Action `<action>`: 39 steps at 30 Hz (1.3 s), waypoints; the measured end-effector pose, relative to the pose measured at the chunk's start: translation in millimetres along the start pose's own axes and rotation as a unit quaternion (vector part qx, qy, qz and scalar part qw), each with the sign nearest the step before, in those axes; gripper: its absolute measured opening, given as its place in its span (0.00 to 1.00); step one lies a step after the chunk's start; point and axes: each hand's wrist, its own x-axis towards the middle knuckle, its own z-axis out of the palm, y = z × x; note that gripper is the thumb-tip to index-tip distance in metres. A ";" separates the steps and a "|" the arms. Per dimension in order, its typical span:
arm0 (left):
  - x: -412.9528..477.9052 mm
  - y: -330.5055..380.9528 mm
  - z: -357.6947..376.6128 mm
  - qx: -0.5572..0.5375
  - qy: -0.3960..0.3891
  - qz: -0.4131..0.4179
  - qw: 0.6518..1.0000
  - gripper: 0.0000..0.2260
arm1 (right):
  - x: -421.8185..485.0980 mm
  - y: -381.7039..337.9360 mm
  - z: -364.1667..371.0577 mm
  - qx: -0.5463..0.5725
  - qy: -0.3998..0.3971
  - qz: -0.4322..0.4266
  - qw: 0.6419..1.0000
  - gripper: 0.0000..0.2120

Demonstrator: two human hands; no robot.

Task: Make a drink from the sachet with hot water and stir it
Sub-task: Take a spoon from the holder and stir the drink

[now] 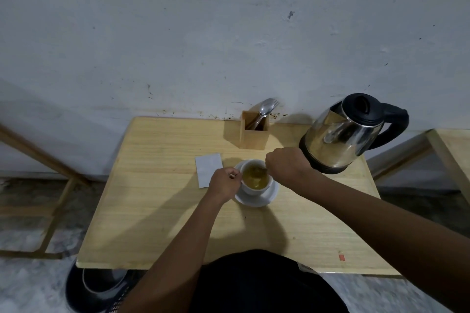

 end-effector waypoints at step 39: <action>2.7 0.9 0.2 -0.005 0.003 -0.015 1.000 0.10 | 12.6 6.9 -8.3 0.010 -0.040 -0.019 0.999 0.12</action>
